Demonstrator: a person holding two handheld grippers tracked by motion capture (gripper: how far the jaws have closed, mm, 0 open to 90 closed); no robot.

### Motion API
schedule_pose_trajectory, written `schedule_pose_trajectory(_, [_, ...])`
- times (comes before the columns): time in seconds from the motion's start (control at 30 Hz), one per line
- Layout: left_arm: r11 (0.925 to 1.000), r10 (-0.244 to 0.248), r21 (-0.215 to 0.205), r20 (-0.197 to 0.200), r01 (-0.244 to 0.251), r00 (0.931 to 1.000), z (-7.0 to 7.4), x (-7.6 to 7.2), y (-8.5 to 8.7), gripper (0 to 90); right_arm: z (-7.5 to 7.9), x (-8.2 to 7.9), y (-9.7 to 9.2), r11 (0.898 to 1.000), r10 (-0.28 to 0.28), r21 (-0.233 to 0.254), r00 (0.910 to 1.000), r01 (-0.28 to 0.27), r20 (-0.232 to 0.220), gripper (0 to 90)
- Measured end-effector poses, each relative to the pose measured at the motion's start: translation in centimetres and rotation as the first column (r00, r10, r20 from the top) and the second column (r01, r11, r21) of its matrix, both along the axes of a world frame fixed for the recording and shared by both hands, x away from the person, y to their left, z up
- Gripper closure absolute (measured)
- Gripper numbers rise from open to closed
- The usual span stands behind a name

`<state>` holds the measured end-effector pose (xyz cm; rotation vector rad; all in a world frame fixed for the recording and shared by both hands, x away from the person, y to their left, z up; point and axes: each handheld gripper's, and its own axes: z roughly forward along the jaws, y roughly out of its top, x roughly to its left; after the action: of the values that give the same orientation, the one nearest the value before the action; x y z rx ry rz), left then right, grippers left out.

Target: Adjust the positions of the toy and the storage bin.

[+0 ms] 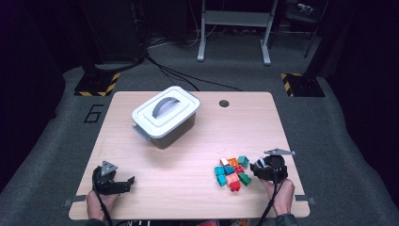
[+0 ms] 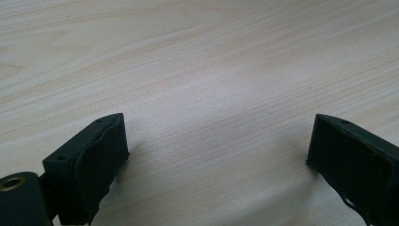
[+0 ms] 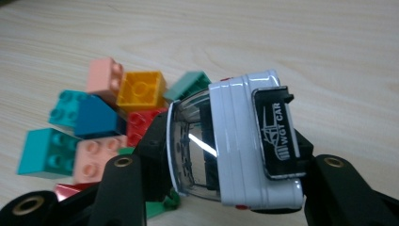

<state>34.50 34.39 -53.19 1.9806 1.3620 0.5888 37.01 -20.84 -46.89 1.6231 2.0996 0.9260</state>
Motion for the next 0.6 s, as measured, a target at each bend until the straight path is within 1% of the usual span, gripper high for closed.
schedule_pose_trajectory(0.13, [1.0000, 0.000, 0.000, 0.000, 0.000, 1.0000, 0.0, 0.0, 0.0, 5.3, -1.8, 0.3, -0.8, 1.000, -0.023, 0.002, 0.9992, 0.023, -0.031, 49.2])
schedule_pose_trajectory(0.2, [1.0000, 0.000, 0.000, 0.000, 0.000, 1.0000, 0.0, 0.0, 0.0, 5.3, -2.4, 0.5, -0.9, 1.000, -0.024, -0.005, 0.9993, 0.024, -0.030, 49.2])
schedule_pose_trajectory(0.23, [1.0000, 0.000, 0.000, 0.000, 0.000, 1.0000, 0.0, 0.0, 0.0, 5.3, -2.7, 0.6, -0.9, 1.000, -0.025, -0.002, 0.9990, 0.025, -0.038, 49.1])
schedule_pose_trajectory(0.33, [1.0000, 0.000, 0.000, 0.000, 0.000, 1.0000, 0.0, 0.0, 0.0, 5.3, -3.0, 0.7, -0.7, 0.999, -0.038, 0.003, 0.9982, 0.038, -0.047, 48.7])
schedule_pose_trajectory(0.4, [1.0000, -0.001, 0.000, 0.000, 0.001, 1.0000, 0.0, 0.0, 0.0, 5.3, -3.3, 0.9, -0.7, 1.000, -0.025, -0.010, 0.9986, 0.025, -0.047, 48.4])
schedule_pose_trajectory(0.43, [1.0000, -0.001, 0.000, 0.000, 0.001, 1.0000, 0.0, 0.0, 0.0, 5.4, -3.4, 0.8, -0.6, 0.999, -0.032, -0.008, 0.9979, 0.031, -0.056, 47.9])
schedule_pose_trajectory(0.5, [1.0000, -0.001, 0.000, 0.000, 0.001, 1.0000, 0.0, 0.0, 0.0, 5.4, -3.5, 0.8, -0.5, 1.000, -0.028, -0.005, 0.9978, 0.028, -0.059, 46.2])
schedule_pose_trajectory(0.57, [1.0000, -0.001, -0.001, 0.000, 0.001, 1.0000, 0.0, 0.0, 0.0, 5.4, -3.5, 0.8, -0.5, 1.000, -0.027, 0.000, 0.9981, 0.027, -0.056, 39.8])
schedule_pose_trajectory(0.6, [1.0000, -0.001, 0.000, 0.000, 0.001, 1.0000, 0.0, 0.0, 0.0, 5.4, -3.4, 0.8, -0.4, 1.000, -0.031, 0.004, 0.9975, 0.031, -0.064, 40.6])
